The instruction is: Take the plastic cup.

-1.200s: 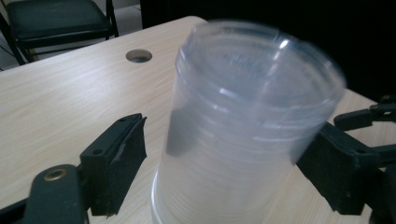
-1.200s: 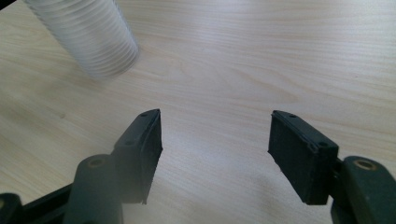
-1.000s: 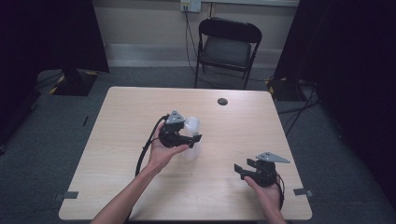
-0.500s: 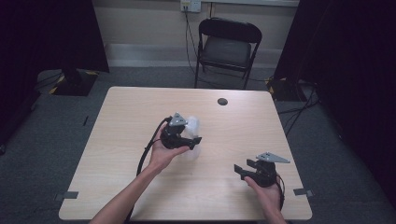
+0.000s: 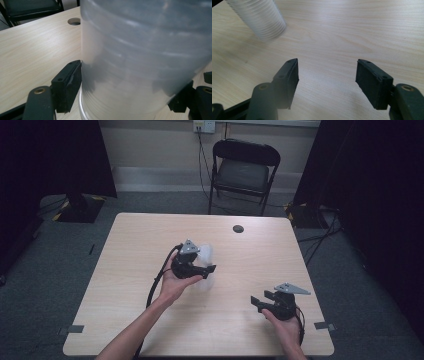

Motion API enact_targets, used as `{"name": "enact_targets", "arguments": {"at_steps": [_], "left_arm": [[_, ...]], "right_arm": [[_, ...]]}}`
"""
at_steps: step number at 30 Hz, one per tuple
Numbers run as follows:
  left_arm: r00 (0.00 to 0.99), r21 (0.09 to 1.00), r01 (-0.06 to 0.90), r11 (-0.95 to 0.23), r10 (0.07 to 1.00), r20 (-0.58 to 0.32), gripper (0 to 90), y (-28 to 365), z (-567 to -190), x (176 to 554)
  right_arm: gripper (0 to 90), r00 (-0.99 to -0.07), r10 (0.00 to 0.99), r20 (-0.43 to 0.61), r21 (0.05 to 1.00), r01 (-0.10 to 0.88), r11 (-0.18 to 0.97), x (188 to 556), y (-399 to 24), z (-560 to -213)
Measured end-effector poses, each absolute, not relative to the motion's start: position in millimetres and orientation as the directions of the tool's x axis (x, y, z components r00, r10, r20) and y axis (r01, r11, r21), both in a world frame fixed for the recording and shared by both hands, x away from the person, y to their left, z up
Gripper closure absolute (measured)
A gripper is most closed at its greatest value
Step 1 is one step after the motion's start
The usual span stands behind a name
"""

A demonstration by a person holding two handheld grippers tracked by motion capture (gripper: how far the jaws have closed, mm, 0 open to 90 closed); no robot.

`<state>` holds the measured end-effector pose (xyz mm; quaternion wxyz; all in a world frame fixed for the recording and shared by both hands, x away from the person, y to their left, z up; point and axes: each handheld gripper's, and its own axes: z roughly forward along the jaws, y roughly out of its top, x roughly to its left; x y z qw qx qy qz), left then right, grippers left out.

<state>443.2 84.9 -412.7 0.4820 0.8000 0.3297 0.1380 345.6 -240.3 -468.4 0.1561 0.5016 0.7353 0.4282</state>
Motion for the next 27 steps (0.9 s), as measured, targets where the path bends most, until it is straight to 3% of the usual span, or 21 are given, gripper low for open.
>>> {"name": "enact_targets", "arguments": {"at_steps": [27], "left_arm": [[0.737,0.904,0.349,-0.249,0.669,-0.100,26.7,90,-383,437]], "right_arm": [[34.8,-0.438,0.876,0.199,0.786,0.605,0.124,346,-241,-469]]}}
